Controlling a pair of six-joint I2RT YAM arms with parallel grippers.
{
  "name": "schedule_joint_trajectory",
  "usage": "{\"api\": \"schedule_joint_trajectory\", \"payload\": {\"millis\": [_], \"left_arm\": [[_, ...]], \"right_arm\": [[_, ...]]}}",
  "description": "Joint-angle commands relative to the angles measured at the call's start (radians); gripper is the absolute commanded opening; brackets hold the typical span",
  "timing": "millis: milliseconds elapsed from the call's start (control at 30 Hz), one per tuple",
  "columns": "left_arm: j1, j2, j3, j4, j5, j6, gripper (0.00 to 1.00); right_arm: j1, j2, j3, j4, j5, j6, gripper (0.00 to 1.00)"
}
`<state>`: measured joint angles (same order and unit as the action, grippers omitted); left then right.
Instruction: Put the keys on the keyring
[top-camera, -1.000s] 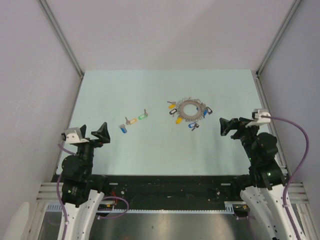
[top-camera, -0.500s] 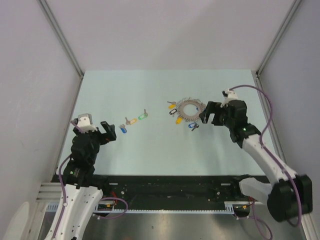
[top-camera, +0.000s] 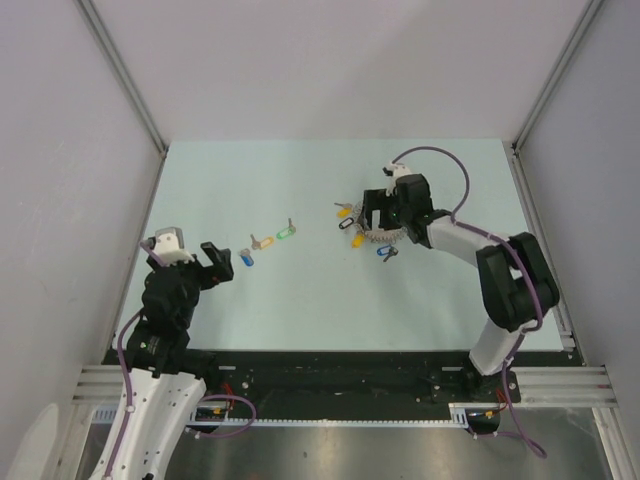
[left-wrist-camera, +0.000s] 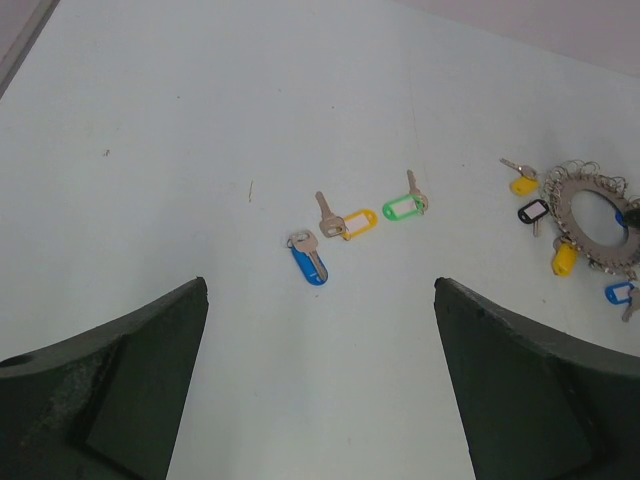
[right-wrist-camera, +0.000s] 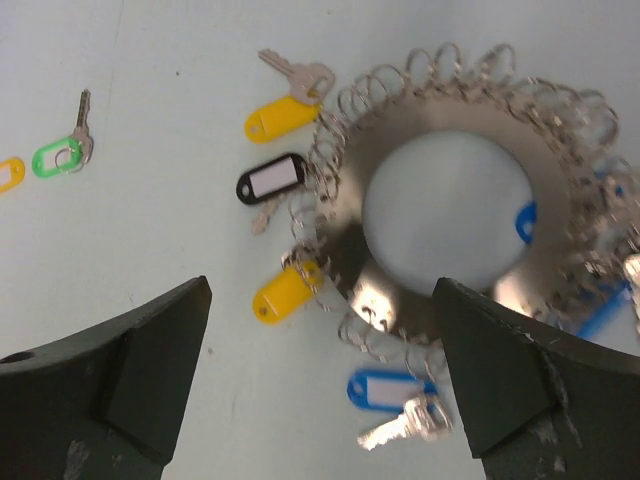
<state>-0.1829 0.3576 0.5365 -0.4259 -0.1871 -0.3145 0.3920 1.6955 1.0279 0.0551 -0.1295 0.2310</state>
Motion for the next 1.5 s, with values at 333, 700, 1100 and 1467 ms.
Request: {"api": "schedule_joint_trajectory", "payload": {"millis": [333, 700, 1100, 1467], "left_arm": [[0.005, 0.011, 0.019, 0.022, 0.015, -0.021, 1.0], [0.003, 0.004, 0.016, 0.029, 0.023, -0.021, 1.0], [0.005, -0.011, 0.013, 0.035, 0.032, -0.023, 1.0], [0.005, -0.011, 0.013, 0.039, 0.046, -0.021, 1.0]], "right_arm": [[0.067, 0.299, 0.222, 0.014, -0.042, -0.05, 0.99], [0.126, 0.314, 0.225, -0.185, -0.127, -0.082, 1.0], [0.361, 0.205, 0.103, -0.461, -0.142, -0.167, 1.0], [0.479, -0.009, -0.123, -0.541, -0.15, -0.065, 1.0]]}}
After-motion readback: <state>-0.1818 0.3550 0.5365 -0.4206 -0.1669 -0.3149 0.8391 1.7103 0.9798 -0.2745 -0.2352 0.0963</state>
